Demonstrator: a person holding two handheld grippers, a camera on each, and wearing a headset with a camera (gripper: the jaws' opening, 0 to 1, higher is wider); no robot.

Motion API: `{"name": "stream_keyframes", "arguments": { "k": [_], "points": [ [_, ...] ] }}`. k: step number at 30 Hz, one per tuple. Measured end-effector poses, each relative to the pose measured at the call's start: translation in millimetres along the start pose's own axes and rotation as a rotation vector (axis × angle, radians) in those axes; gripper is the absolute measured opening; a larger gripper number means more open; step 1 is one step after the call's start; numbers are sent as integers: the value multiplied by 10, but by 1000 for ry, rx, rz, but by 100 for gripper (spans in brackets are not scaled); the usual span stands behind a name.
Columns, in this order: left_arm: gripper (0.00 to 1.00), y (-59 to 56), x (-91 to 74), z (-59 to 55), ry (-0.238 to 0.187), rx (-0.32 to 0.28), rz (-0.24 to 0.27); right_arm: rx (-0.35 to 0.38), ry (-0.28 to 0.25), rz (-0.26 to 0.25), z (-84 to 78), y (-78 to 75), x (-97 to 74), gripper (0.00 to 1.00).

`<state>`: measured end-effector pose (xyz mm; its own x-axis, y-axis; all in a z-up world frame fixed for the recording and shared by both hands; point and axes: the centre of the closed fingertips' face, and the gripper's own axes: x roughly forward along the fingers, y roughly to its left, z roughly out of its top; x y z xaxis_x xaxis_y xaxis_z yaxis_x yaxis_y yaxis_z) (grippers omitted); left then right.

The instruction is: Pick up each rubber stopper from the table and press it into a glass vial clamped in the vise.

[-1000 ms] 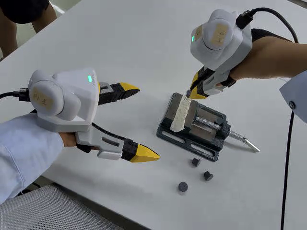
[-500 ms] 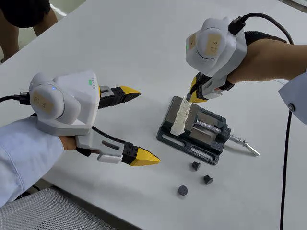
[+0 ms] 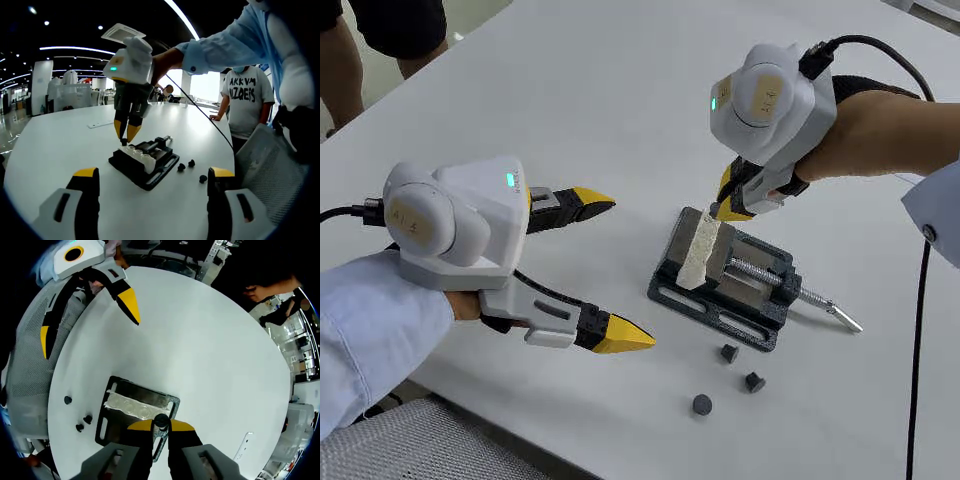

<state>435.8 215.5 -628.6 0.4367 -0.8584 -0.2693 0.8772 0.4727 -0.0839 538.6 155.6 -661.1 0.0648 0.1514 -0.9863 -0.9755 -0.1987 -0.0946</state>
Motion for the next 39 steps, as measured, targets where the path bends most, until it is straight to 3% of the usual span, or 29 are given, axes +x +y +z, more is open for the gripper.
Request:
{"name": "stream_keyframes", "arguments": {
  "k": [10, 16, 29, 39],
  "points": [
    [86, 4, -1, 14, -3, 1, -2, 30, -28, 14, 7, 17, -32, 16],
    [86, 0, -2, 13, -3, -1, -4, 80, -70, 28, 18, 3, -112, 11],
    [86, 5, 0, 19, -3, -1, -2, 88, -77, 17, 13, -34, -105, 0],
    [86, 15, -3, 16, -1, -1, -1, 86, -75, 26, 25, -21, -75, 0]
  ]
}}
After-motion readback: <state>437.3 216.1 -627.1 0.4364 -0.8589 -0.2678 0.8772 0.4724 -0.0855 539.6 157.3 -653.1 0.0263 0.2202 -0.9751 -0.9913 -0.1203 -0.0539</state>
